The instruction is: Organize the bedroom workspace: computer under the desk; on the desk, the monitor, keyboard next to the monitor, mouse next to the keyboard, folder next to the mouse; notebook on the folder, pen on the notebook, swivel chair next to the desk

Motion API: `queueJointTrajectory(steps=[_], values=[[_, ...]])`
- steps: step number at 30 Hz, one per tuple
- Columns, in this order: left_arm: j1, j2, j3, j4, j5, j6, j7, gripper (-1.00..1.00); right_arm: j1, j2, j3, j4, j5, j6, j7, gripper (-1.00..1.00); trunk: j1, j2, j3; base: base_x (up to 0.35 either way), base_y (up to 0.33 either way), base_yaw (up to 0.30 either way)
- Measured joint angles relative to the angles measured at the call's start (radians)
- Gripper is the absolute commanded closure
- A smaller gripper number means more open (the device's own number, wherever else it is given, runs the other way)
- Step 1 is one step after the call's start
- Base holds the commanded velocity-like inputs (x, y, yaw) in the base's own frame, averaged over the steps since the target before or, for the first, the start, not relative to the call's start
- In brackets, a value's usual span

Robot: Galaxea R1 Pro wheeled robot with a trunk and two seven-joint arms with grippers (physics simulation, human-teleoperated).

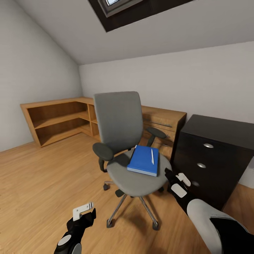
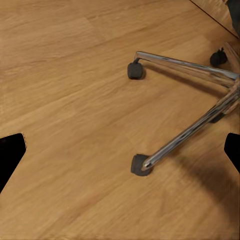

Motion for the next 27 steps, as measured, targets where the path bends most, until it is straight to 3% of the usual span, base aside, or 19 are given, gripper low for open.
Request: queueJointTrajectory(steps=[19,27], values=[[0.0,0.0,0.001,0.0,-0.001,0.0,0.0,-1.0,0.0,0.002,0.004,-0.001,0.004,-0.001,0.003,-1.0,0.0,0.0,0.0,-0.21,0.0,0.0],[0.0,0.0,0.001,0.0,-0.001,0.0,0.0,-1.0,0.0,0.002,0.004,-0.001,0.014,0.008,0.113,-1.0,0.0,0.0,0.0,-0.019,0.0,0.0]])
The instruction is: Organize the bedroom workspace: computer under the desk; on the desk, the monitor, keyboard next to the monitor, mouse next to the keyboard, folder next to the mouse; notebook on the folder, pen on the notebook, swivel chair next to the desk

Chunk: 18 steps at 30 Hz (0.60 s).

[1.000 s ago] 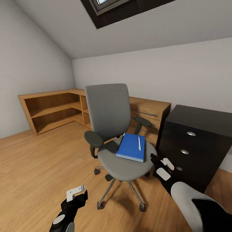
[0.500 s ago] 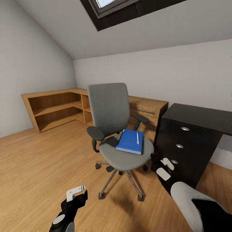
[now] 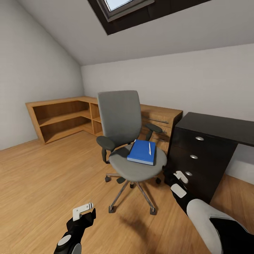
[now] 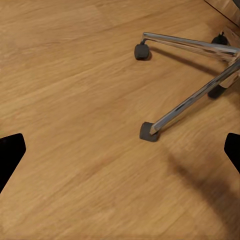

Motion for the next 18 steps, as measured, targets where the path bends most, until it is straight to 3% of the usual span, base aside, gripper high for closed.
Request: queueJointTrajectory(steps=[4,13,18], values=[[0.0,0.0,-0.001,0.0,0.0,0.0,0.0,-1.0,0.0,0.0,0.0,0.002,0.0,0.023,0.056,-1.0,0.0,0.0,0.0,-0.002,0.0,0.0],[0.0,0.0,0.0,0.0,0.0,0.0,0.0,-1.0,0.001,0.0,-0.001,0.001,-0.004,0.068,0.071,-1.0,0.0,0.0,0.0,-0.026,0.0,0.0],[0.0,0.001,0.0,0.0,0.001,0.0,0.0,-1.0,0.001,0.0,-0.001,0.001,-0.007,0.069,0.071,-1.0,0.0,0.0,0.0,-0.2,0.0,0.0]])
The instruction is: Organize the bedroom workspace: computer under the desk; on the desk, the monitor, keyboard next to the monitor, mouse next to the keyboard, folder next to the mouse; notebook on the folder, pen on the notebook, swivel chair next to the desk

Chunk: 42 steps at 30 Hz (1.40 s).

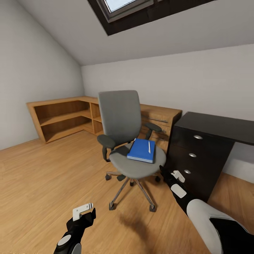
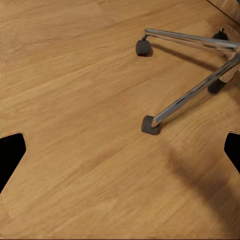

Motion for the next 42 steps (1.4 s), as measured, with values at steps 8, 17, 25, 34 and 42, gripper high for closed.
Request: queueJointTrajectory(steps=[8,17,25,34,42], values=[[0.0,0.0,0.0,0.0,-0.001,0.0,0.0,-1.0,0.001,0.029,-0.001,0.002,-0.001,-0.001,0.003,-1.0,0.0,0.0,0.0,-0.073,0.0,0.0],[0.0,-0.001,-0.001,0.0,-0.001,0.0,0.0,-1.0,0.002,0.074,-0.002,0.011,0.001,0.007,0.0,-1.0,0.0,0.0,0.0,-0.002,0.0,0.0],[0.0,-0.001,-0.001,0.0,-0.002,-0.001,0.0,-1.0,0.002,0.075,-0.004,0.034,-0.004,0.053,0.002,-1.0,0.0,0.0,0.0,0.0,0.0,0.0],[0.0,-0.001,-0.001,0.0,-0.003,-0.001,0.0,-1.0,0.002,0.069,-0.049,0.033,-0.007,0.212,0.007,-1.0,0.0,0.0,0.0,0.0,0.0,0.0],[0.0,-0.001,-0.001,0.0,-0.002,0.0,0.0,-1.0,0.002,0.067,-0.087,0.031,-0.007,0.269,0.011,-1.0,0.0,0.0,0.0,0.006,0.005,0.0]])
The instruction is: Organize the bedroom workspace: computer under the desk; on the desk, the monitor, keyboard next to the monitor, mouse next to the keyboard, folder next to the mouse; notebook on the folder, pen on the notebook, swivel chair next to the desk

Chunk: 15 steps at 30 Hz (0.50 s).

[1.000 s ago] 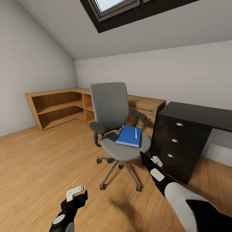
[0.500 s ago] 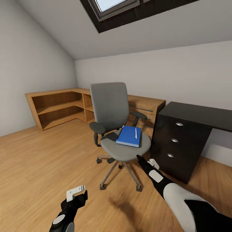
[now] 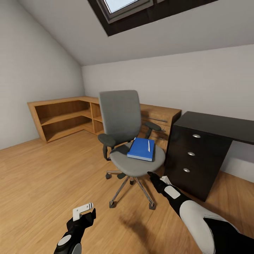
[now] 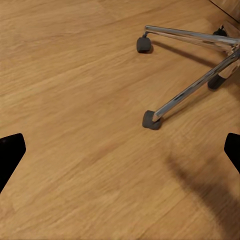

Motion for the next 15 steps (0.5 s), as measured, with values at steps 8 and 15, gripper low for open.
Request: queueJointTrajectory(steps=[8,15], values=[[0.0,0.0,0.0,0.0,0.0,0.0,0.0,-1.0,0.0,0.0,-0.001,-0.001,0.0,0.004,0.004,-1.0,0.0,0.0,0.0,0.163,0.129,0.0],[0.0,0.0,0.0,0.0,0.0,-0.001,0.0,-1.0,-0.001,0.0,-0.004,-0.005,-0.009,0.006,0.01,-1.0,-0.001,0.0,0.0,0.17,0.039,0.0]])
